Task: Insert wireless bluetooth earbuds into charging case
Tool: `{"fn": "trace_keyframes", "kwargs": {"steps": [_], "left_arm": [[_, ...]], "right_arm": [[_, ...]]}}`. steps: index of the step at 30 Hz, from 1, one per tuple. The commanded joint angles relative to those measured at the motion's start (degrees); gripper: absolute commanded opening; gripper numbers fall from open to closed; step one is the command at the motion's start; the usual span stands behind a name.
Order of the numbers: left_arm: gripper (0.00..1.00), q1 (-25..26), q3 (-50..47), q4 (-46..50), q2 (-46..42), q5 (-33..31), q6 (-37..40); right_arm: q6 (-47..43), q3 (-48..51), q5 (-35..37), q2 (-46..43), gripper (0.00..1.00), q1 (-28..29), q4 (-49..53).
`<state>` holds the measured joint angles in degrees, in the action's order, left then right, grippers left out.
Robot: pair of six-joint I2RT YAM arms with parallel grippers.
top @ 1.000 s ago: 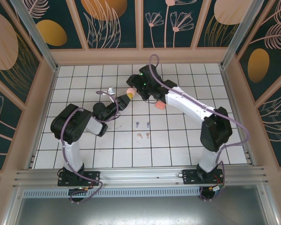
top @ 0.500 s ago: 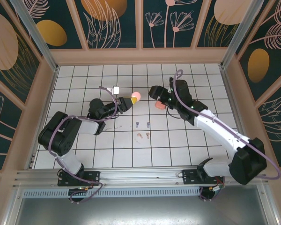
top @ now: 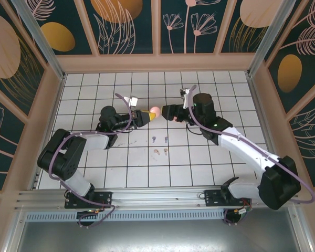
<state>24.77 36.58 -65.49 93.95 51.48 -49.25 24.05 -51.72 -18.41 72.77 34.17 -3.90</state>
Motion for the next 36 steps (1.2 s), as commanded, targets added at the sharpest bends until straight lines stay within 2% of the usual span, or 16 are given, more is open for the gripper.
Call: {"fn": "trace_keyframes", "kwargs": {"steps": [1,8,18,23,26,30,36], "left_arm": [[0.00,0.1,2.1,1.9,-2.1,1.5,2.5],[0.00,0.1,2.5,2.2,-2.4,1.8,2.6],[0.00,0.2,1.7,2.2,-4.8,1.8,2.8],[0.00,0.3,1.3,2.4,-5.2,1.3,3.0],[0.00,0.3,1.3,2.4,-5.1,1.4,3.1],[0.00,0.3,1.3,2.4,-5.1,1.9,3.1],[0.00,0.5,1.7,2.3,-5.2,2.3,2.7]], "right_arm": [[-2.0,-2.0,-2.5,2.5,0.77,1.4,-2.8],[-1.9,-2.3,0.3,5.5,0.74,2.0,-3.2],[0.9,0.4,3.3,8.2,0.67,-1.9,-4.0],[1.8,3.0,2.6,4.9,0.67,-2.5,-4.3],[2.3,4.6,0.4,1.6,0.67,-2.5,-4.8],[1.9,6.2,-6.0,-1.9,0.67,-2.5,-7.4],[2.1,5.4,-9.0,-1.4,0.64,-2.5,-9.1]]}}
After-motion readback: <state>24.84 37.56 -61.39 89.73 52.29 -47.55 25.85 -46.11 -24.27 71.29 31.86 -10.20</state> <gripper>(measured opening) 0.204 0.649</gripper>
